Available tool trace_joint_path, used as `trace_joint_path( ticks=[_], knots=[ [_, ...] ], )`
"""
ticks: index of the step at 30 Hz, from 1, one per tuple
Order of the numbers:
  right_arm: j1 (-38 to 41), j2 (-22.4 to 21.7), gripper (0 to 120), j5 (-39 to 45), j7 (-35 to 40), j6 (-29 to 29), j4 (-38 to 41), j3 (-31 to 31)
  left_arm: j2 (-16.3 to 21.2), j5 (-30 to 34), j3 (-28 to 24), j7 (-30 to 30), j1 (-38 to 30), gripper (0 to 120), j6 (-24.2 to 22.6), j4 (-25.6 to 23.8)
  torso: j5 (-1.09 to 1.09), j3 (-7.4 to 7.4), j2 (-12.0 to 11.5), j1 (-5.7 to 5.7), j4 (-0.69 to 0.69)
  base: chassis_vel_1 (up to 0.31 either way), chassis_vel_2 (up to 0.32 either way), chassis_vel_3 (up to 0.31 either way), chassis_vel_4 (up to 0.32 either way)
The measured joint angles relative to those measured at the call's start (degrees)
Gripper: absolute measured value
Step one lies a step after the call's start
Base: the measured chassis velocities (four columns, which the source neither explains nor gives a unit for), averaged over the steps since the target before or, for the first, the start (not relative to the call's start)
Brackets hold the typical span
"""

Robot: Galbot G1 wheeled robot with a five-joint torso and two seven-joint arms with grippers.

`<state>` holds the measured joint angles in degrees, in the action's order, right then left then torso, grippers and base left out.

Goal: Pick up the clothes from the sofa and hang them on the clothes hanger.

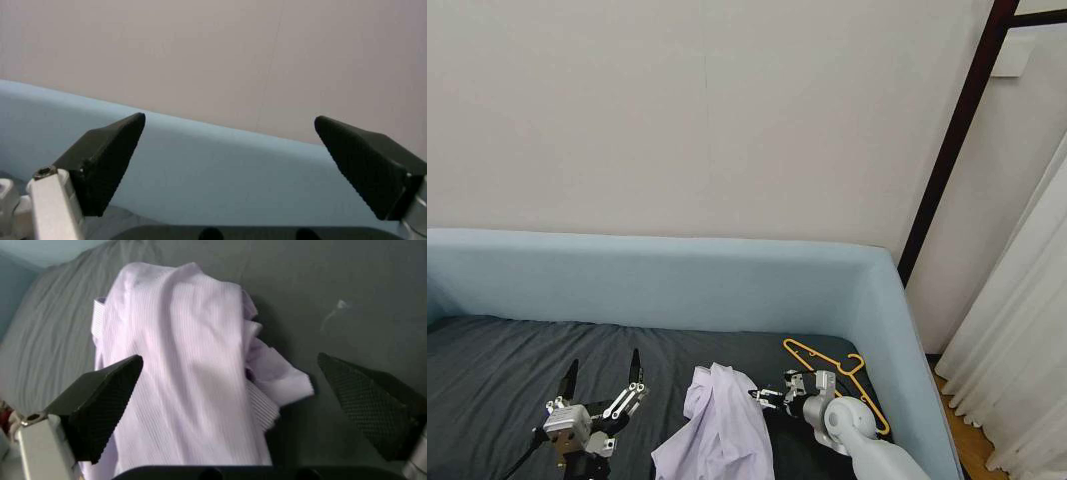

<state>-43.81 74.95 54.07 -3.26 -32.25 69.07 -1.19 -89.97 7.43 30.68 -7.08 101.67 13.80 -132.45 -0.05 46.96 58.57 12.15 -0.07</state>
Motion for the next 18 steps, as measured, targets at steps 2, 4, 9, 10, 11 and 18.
trace_joint_path(
  ticks=[2,4,9,10,11,18],
  knots=[
    [0.04,0.23,96,0.06,0.03,0.04,0.00,0.06,-0.10,-0.04,-0.04,0.00,-0.09,100,0.01,0.25,0.00,0.00,0.00,0.00,0.00,0.000,0.000,0.000,0.000],
    [-0.03,0.41,88,0.01,0.36,-0.01,0.26,0.61,-0.19,-0.07,-0.06,-0.02,-0.19,100,0.02,0.54,-0.01,0.00,0.00,0.00,0.00,0.000,0.000,0.000,0.000],
    [-0.57,1.07,71,-1.51,0.84,-0.21,0.32,1.35,-0.26,-0.12,-0.11,-0.05,-0.24,100,0.13,0.71,0.00,0.00,0.00,0.00,0.00,0.000,0.000,0.000,0.000],
    [-0.64,1.29,68,-2.12,0.87,-0.17,0.16,1.37,-0.26,-0.16,-0.16,-0.07,-0.21,100,0.20,0.71,0.00,0.00,0.00,0.00,0.00,0.000,0.000,0.000,0.000],
    [-0.75,1.55,63,-2.83,0.91,-0.10,-0.06,1.39,-0.28,-0.23,-0.22,-0.09,-0.12,100,0.30,0.71,0.00,0.00,0.00,0.00,0.00,0.000,0.000,0.000,0.000],
    [-1.53,1.94,36,-3.86,0.98,0.35,0.33,1.17,-0.11,-0.39,-0.24,-0.32,0.36,100,0.95,0.55,0.00,0.00,0.00,0.00,0.00,0.000,0.000,0.000,0.000]
  ],
)
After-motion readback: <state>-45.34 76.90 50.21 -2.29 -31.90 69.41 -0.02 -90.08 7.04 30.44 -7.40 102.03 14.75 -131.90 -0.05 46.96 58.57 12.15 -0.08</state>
